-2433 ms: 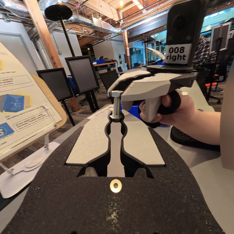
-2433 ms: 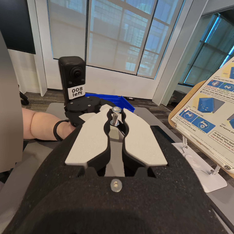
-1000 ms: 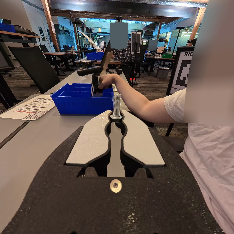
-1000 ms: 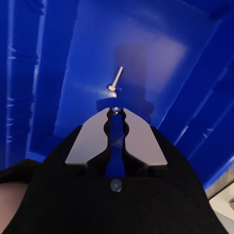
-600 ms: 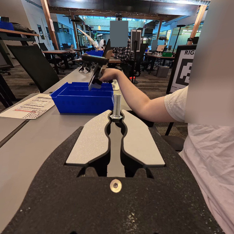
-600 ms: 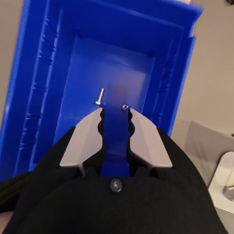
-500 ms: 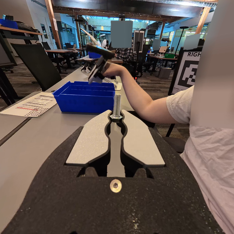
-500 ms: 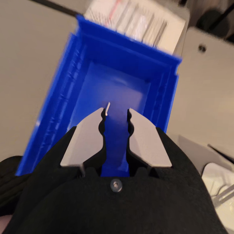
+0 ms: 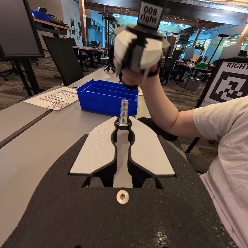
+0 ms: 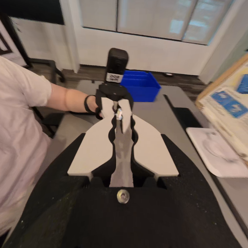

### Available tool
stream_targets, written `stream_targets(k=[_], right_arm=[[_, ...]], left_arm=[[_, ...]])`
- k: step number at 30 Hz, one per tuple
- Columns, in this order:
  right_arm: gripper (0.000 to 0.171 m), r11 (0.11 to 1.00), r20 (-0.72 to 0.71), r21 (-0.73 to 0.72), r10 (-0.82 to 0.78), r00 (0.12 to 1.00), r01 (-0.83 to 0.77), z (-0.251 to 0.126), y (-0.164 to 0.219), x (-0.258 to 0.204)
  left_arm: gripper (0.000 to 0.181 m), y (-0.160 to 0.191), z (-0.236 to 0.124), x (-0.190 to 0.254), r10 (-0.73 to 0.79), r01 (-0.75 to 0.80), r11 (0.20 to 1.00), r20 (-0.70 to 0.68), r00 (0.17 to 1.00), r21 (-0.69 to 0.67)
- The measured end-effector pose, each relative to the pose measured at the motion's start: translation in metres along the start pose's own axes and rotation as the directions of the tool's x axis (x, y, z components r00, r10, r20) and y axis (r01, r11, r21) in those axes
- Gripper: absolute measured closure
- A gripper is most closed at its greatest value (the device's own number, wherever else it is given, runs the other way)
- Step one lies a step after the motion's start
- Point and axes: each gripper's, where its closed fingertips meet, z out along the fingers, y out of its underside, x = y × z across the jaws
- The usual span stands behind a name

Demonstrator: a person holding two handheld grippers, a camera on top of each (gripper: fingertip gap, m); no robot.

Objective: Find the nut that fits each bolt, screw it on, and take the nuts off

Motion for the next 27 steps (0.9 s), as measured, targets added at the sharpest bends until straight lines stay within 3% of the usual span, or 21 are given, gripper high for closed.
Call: stream_targets(k=[3, 11, 14, 18, 21, 23, 25, 27], right_arm=[[0.151, 0.998, 0.028, 0.034, 0.054, 0.998, -0.055, 0.033, 0.003, -0.005], [0.153, 0.991, 0.126, 0.061, 0.112, 0.986, -0.12, 0.056, 0.014, -0.011], [0.164, 0.991, 0.123, 0.106, 0.065, 0.99, -0.078, 0.059, 0.012, -0.013], [0.164, 0.985, 0.154, 0.124, 0.101, 0.983, -0.12, 0.057, 0.01, -0.012], [0.164, 0.978, 0.154, 0.161, 0.106, 0.982, -0.131, 0.045, -0.002, -0.01], [0.164, 0.986, 0.068, 0.137, 0.084, 0.994, -0.093, 0.02, -0.011, 0.0], [0.164, 0.999, -0.112, 0.028, 0.031, 0.993, -0.028, -0.028, -0.01, 0.02], [0.164, 0.985, -0.462, -0.167, -0.043, 0.886, -0.039, -0.103, 0.014, 0.063]], left_arm=[[0.171, -0.003, -0.003, 0.0, 0.002, -0.002, 1.0, 0.0, 1.0, 0.009], [0.171, -0.007, -0.004, 0.001, 0.02, -0.02, 1.0, 0.002, 1.0, 0.013], [0.171, -0.007, -0.004, 0.005, 0.02, -0.019, 1.0, -0.019, 1.0, 0.016], [0.169, -0.01, -0.004, 0.006, 0.006, -0.005, 0.999, -0.03, 1.0, 0.034], [0.156, -0.009, -0.005, 0.0, 0.004, -0.004, 1.0, 0.007, 1.0, 0.028], [0.155, -0.008, -0.006, -0.003, 0.019, -0.02, 1.0, 0.024, 1.0, 0.016], [0.155, -0.007, -0.007, -0.004, 0.024, -0.024, 1.0, 0.032, 0.999, -0.002], [0.157, -0.007, -0.008, -0.004, 0.028, -0.028, 0.999, 0.031, 0.999, -0.016]])
